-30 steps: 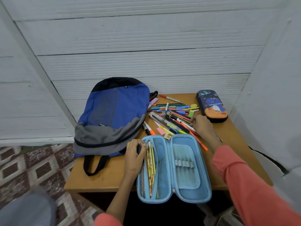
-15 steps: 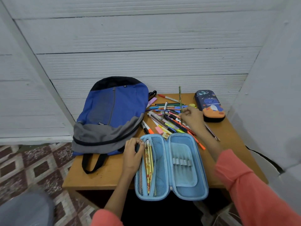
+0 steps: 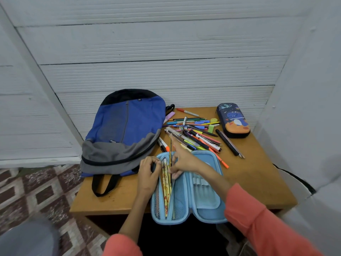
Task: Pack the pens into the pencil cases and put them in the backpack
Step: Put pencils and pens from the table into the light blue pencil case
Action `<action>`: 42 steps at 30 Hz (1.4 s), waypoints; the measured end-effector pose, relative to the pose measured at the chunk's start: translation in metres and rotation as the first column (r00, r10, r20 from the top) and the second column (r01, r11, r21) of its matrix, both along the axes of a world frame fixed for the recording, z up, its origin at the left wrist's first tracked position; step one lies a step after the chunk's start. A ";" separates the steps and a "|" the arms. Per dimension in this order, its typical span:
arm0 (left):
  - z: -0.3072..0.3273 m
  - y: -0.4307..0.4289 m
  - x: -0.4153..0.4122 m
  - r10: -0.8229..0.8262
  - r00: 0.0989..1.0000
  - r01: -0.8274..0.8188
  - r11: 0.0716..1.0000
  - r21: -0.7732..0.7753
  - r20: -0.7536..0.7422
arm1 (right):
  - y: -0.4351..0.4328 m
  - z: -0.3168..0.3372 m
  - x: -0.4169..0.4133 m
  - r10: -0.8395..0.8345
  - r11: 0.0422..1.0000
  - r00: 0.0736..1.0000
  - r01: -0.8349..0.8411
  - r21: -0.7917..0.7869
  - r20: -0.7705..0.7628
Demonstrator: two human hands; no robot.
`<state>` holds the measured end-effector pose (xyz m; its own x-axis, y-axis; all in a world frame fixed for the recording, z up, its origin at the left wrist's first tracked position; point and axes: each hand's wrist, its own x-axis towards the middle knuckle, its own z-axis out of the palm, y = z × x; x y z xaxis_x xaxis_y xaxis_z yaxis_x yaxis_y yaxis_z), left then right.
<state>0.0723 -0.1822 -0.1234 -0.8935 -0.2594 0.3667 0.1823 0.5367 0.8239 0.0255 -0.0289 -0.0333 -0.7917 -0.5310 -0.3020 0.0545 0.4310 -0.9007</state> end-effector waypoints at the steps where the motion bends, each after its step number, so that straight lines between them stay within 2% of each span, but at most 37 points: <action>1: 0.000 0.000 0.000 -0.002 1.000 0.002 1.000 -0.003 -0.010 | 0.000 -0.001 0.001 0.008 1.000 1.000 -0.008 0.016 -0.008; 8: -0.001 0.000 0.000 0.002 1.000 -0.002 1.000 -0.007 0.004 | -0.005 0.002 -0.002 0.047 0.996 0.998 -0.044 0.082 -0.032; 12: 0.000 -0.001 0.000 0.007 1.000 -0.007 1.000 -0.003 0.006 | -0.008 0.004 -0.004 0.132 0.972 0.991 -0.124 0.199 -0.027; 18: 0.000 0.000 0.000 -0.001 1.000 0.001 1.000 -0.007 0.022 | -0.012 -0.003 -0.004 0.092 0.957 0.995 -0.081 0.279 -0.024; 20: 0.000 -0.001 0.000 -0.004 1.000 0.004 1.000 -0.004 0.013 | -0.015 -0.003 0.000 0.095 0.935 0.991 -0.058 0.349 -0.090; 23: 0.000 -0.001 0.000 -0.001 1.000 0.001 1.000 -0.001 0.016 | -0.018 -0.002 0.004 0.140 0.879 0.951 0.008 0.476 -0.275; 28: 0.000 -0.001 0.000 0.004 1.000 -0.004 1.000 -0.002 0.030 | -0.017 -0.001 0.008 0.174 0.839 0.917 0.054 0.542 -0.360; 32: 0.001 0.000 0.000 0.003 0.999 -0.003 1.000 0.005 0.036 | -0.016 -0.003 0.009 0.138 0.849 0.919 0.083 0.522 -0.369; 38: 0.001 -0.001 0.002 -0.011 1.000 0.011 1.000 0.012 0.000 | -0.016 -0.002 0.006 0.107 0.893 0.876 0.123 0.433 -0.470; 42: 0.000 0.000 0.001 -0.001 1.000 0.001 1.000 0.013 0.018 | -0.013 -0.004 -0.002 0.073 0.917 0.901 0.107 0.383 -0.427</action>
